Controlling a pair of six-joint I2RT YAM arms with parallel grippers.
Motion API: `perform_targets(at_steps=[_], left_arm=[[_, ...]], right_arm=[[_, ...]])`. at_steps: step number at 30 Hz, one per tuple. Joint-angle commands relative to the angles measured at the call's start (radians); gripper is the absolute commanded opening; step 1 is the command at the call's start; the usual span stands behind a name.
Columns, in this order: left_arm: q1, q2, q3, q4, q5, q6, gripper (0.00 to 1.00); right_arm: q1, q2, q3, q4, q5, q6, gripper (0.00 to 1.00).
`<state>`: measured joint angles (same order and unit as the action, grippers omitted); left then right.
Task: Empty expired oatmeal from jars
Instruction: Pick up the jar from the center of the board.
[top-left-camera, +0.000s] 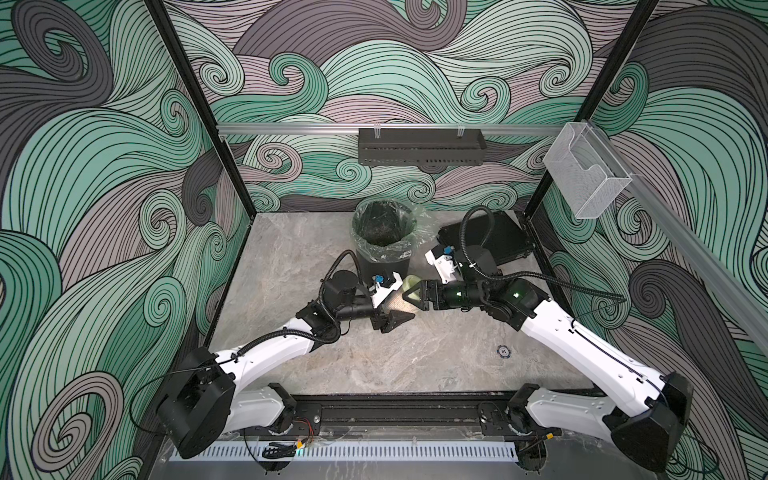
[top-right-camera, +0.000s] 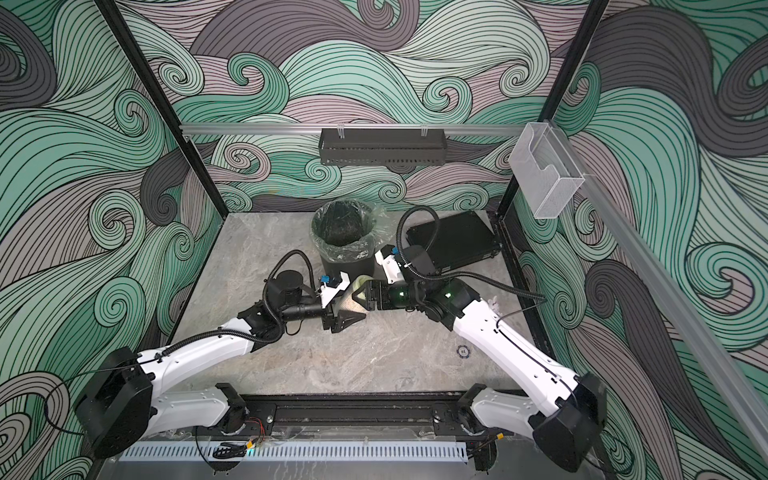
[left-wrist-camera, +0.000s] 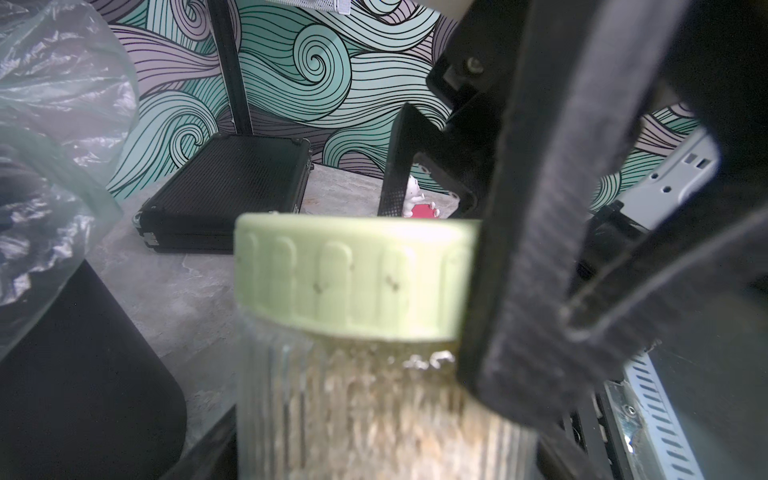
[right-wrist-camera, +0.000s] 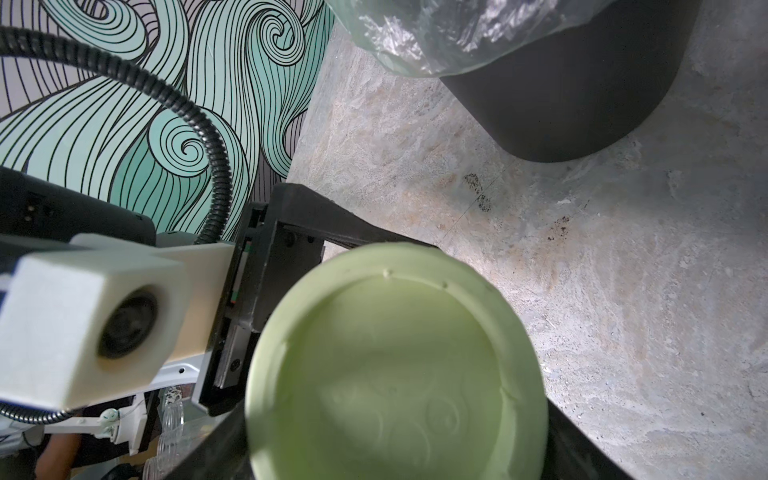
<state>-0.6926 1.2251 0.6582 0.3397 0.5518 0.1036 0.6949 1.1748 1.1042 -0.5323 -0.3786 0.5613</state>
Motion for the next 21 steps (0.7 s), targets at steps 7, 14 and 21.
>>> perform_targets(at_steps=[7,14,21], left_arm=[[-0.004,-0.079,0.063,-0.036,-0.078,-0.027,0.13],[-0.009,-0.121,0.05,0.028,-0.164,-0.025,0.02],[-0.041,-0.181,0.093,-0.11,-0.254,0.26,0.0]], right_arm=[[-0.001,-0.133,0.015,0.028,0.115,-0.071,0.98],[-0.001,-0.138,0.113,-0.132,0.231,0.008,0.99],[-0.001,-0.027,0.421,-0.461,0.265,-0.007,0.99]])
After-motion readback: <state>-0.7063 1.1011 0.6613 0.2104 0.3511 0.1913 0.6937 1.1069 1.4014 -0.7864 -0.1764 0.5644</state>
